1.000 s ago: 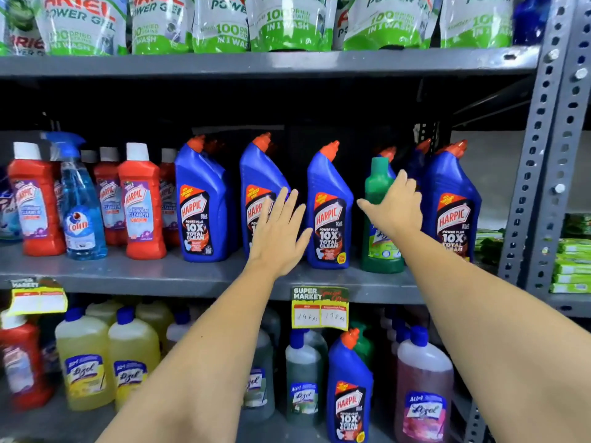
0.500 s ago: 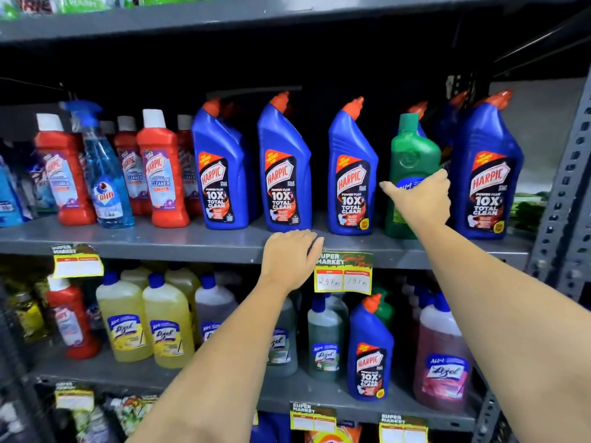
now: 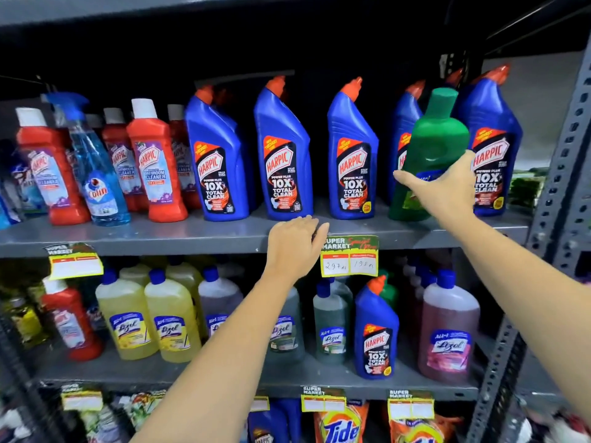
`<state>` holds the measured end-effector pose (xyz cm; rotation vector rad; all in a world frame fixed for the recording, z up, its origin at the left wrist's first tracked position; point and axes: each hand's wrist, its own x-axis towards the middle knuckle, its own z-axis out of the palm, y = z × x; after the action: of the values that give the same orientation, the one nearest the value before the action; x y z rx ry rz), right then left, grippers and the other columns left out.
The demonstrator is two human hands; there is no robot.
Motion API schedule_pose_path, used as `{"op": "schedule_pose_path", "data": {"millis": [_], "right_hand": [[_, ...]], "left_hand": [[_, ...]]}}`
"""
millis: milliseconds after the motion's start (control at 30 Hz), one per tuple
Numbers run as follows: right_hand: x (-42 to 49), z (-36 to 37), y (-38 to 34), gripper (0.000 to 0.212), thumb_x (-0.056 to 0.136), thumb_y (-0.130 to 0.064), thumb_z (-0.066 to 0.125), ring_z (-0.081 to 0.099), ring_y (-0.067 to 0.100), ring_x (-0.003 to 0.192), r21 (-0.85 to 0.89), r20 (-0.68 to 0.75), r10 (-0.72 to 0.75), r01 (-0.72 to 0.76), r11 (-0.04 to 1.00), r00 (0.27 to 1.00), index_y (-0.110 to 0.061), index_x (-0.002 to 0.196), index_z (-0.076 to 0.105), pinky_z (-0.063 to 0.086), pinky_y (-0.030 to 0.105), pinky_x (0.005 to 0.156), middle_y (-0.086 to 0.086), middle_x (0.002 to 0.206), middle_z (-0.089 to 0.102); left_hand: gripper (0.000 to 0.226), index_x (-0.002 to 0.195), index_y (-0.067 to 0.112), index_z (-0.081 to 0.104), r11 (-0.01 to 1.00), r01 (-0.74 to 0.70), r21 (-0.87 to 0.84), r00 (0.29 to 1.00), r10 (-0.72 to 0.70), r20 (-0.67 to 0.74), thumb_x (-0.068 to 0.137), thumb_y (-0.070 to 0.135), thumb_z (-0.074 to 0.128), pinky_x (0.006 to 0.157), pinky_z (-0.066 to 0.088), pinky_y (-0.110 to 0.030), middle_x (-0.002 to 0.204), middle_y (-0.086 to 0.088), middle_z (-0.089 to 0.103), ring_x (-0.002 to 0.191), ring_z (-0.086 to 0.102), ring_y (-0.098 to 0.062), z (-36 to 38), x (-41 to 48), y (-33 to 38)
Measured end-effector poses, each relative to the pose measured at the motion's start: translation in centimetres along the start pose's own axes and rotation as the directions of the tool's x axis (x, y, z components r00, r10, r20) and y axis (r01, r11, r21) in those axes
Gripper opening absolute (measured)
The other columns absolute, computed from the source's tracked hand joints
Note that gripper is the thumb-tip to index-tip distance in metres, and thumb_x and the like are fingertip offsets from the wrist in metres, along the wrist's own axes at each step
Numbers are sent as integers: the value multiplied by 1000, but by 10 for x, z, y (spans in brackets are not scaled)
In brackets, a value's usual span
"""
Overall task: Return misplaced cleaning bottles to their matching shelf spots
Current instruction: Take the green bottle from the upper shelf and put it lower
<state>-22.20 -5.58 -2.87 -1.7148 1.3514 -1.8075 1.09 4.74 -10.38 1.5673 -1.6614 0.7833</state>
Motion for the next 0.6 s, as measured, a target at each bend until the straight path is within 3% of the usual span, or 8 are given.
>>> {"op": "schedule_pose_path", "data": {"millis": [67, 133, 200, 300, 400, 500, 600], "right_hand": [[-19, -15, 0, 97, 55, -54, 87, 57, 8, 107, 114, -35, -76, 80, 990, 996, -11, 128, 41, 42, 18, 89, -3, 120, 59], [-43, -31, -2, 93, 54, -53, 88, 56, -3, 100, 222, -95, -111, 129, 966, 989, -14, 124, 43, 43, 12, 89, -11, 115, 58], [-72, -46, -1, 83, 58, -48, 90, 60, -8, 102, 302, -154, -145, 186, 935, 977, -19, 119, 42, 46, 12, 89, -21, 111, 59], [-121, -61, 6, 73, 63, -41, 88, 61, -12, 97, 367, -167, -157, 209, 907, 973, -20, 118, 44, 47, 7, 82, -26, 107, 60], [-169, -56, 30, 68, 57, -38, 87, 64, -12, 87, 378, -56, -120, 132, 916, 991, -23, 111, 49, 47, 3, 71, -31, 95, 66], [-212, -29, 64, 82, 52, -50, 91, 65, -7, 91, 305, 79, -38, 12, 952, 996, -17, 115, 50, 48, 7, 77, -27, 99, 67], [-244, 10, 94, 81, 48, -64, 85, 61, -10, 96, 223, 210, 51, -99, 970, 976, -32, 111, 46, 44, 5, 81, -29, 102, 62]], "left_hand": [[40, 122, 4, 62, 998, -14, -66, 1000, 14, 0, 100, 34, 47, 87, 45, -36, 123, -15, 67, 113, 62, -29, 2, -8, -4], [53, 143, 7, 43, 992, -61, -108, 998, 61, -9, 101, 38, 37, 110, 29, -37, 150, -11, 42, 140, 36, -23, 5, -27, -9], [59, 150, 9, 26, 990, -101, -98, 994, 98, -39, 101, 42, 31, 120, 12, -39, 160, -8, 21, 148, 15, -21, 13, -55, -15], [60, 150, 9, 26, 990, -70, -121, 997, 68, -21, 101, 42, 31, 121, 8, -45, 160, -13, 15, 149, 10, -27, 33, -113, -25], [58, 149, 10, 30, 984, -15, -180, 985, 45, 164, 98, 38, 38, 120, 9, -43, 160, -11, 15, 149, 8, -25, 61, -172, -36], [58, 148, 12, 32, 994, 9, -112, 920, 36, 390, 99, 41, 34, 118, 12, -42, 160, -6, 14, 149, 9, -21, 86, -219, -44], [60, 147, 11, 37, 998, -64, -7, 810, 56, 584, 98, 45, 27, 118, 15, -44, 159, -7, 24, 146, 10, -19, 106, -247, -44]]}}
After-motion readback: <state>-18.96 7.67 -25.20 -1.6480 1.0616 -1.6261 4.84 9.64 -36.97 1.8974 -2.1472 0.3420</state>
